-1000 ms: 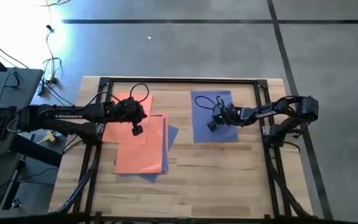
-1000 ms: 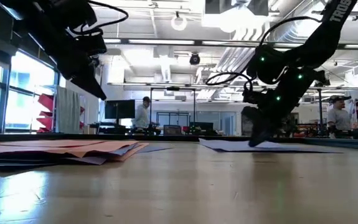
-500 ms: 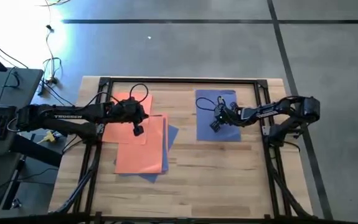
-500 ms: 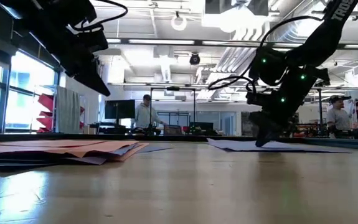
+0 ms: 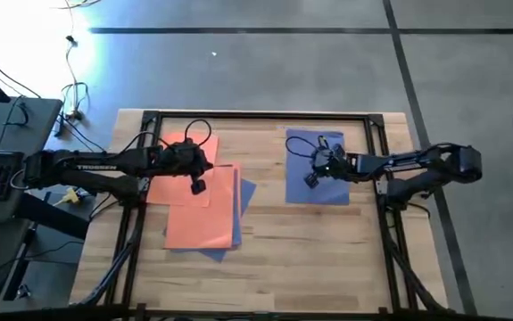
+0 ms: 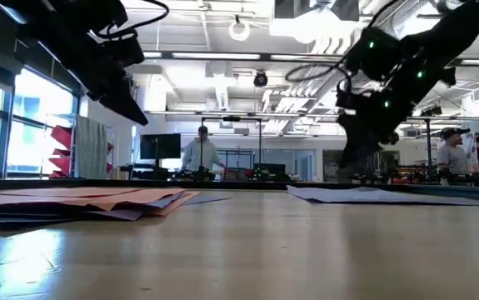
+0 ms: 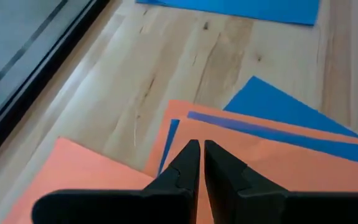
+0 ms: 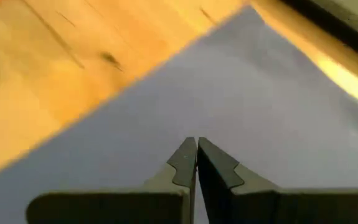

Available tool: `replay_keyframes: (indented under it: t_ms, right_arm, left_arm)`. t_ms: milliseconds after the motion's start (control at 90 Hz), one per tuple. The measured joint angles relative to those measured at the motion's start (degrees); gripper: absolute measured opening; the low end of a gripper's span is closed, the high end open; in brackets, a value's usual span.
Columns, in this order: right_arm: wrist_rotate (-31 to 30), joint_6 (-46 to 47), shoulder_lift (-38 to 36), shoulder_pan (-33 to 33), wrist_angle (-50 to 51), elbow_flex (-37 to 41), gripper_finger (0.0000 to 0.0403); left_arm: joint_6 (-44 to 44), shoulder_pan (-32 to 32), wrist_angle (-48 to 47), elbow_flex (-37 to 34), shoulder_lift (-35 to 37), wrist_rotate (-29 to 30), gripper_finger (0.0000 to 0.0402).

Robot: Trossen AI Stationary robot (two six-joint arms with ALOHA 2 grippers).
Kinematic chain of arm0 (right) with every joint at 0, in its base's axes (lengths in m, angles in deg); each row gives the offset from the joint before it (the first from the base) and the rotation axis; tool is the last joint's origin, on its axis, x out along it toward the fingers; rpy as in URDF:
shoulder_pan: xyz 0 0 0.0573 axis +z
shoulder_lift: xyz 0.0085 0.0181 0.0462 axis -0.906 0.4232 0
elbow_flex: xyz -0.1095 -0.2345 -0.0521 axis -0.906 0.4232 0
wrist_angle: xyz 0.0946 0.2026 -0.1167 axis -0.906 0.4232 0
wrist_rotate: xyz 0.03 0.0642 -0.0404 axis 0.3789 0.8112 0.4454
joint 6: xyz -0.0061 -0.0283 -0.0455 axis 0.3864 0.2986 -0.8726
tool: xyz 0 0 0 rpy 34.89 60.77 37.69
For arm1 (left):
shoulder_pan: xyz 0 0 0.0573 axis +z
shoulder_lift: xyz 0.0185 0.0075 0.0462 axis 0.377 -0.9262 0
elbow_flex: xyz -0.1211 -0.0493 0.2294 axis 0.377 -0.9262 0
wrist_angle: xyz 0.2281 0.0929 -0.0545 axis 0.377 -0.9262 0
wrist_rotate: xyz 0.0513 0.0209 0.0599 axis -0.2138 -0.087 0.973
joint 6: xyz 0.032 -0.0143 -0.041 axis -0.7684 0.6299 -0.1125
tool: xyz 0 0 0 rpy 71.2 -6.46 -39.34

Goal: Organize paper
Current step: Stack the orange paper on top of the orange paper

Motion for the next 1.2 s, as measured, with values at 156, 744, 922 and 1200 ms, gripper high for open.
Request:
replay_keyframes:
  t_ms: [156, 744, 922, 1200]
  right_arm:
    - [11.24, -8.49, 0.22, 4.50, -12.77, -0.13, 0.0021]
    - [8.85, -60.63, 39.36, 24.80, -16.88, -35.58, 0.0197]
    - [11.58, -68.36, 44.80, 24.87, -9.18, -44.21, 0.0213]
    - [17.81, -75.54, 49.13, 24.89, -10.30, -48.03, 0.0229]
  left_arm:
    - [2.06, -0.04, -2.78, 0.02, 3.91, -0.32, 0.0000]
    - [16.12, -3.82, -8.81, -5.77, 7.17, -7.09, 0.0000]
    - [19.88, -5.22, -7.09, -10.79, 7.30, -8.90, 0.0000]
    - [22.03, -9.10, -1.49, -12.81, 7.27, -14.96, 0.0000]
